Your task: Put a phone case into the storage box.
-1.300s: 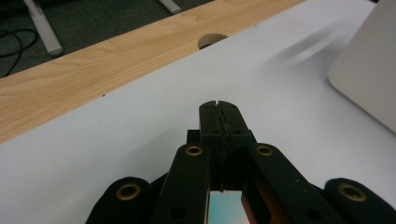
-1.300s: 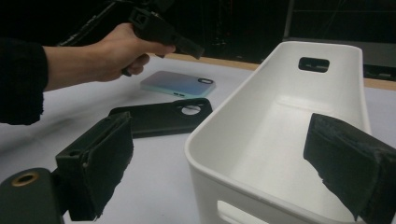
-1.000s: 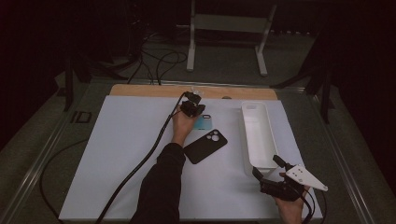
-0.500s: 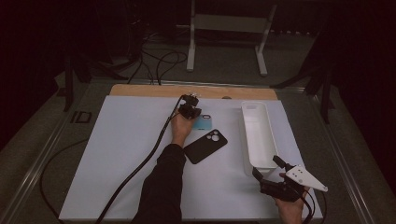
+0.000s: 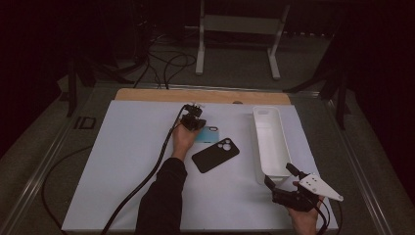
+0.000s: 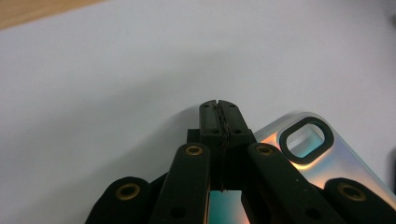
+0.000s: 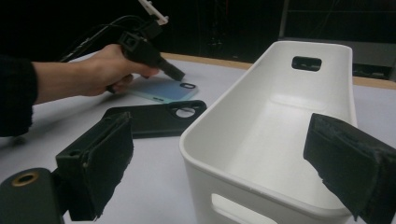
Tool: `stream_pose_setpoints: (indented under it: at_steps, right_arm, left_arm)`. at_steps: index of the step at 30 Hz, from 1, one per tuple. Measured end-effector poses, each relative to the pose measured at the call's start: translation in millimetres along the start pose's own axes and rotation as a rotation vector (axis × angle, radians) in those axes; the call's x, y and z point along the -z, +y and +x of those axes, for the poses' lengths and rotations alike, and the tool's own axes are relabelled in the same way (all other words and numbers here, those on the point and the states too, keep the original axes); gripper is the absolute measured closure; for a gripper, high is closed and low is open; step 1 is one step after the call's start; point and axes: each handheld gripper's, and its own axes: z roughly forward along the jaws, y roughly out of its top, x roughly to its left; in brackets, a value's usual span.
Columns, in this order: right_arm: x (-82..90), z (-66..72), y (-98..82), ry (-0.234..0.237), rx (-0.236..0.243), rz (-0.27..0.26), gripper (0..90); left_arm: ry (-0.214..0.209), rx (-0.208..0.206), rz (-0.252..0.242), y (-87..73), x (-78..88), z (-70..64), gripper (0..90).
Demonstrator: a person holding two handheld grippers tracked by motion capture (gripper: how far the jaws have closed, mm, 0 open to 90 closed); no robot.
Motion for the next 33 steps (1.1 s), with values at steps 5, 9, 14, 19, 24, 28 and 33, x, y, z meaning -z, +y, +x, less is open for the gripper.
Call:
stream_pose_setpoints:
  at_steps: [5,9,14,19,24,28,33]
  right_arm:
    - [-1.3,1.5,-0.1,0.001,0.005,0.007,8.2]
    - [-1.9,2.6,-0.2,0.0,0.011,0.009,8.2]
    - [-1.8,2.1,0.2,0.0,0.012,0.009,8.2]
    - [-4.8,3.4,0.6,0.004,0.019,0.011,8.2]
    - [-6.0,3.6,1.1,0.005,0.024,0.011,8.2]
    - [-6.7,2.5,1.5,0.005,0.026,0.01,8.2]
    - [-7.8,2.4,1.5,0.005,0.025,0.013,8.2]
  left_arm:
    - [0.018,-0.008,0.029,-11.5,14.2,0.8,90.0]
    - [0.021,-0.012,0.033,-23.0,24.7,2.1,90.0]
    - [0.003,0.022,0.009,-42.3,38.8,5.3,90.0]
    - [0.008,0.005,0.019,-53.4,49.7,3.7,90.0]
    - [0.01,-0.012,0.03,-55.2,52.3,2.0,90.0]
    - [0.022,-0.034,0.026,-57.3,55.7,0.5,89.1]
    - [0.01,-0.031,-0.046,-62.9,70.7,2.6,75.7]
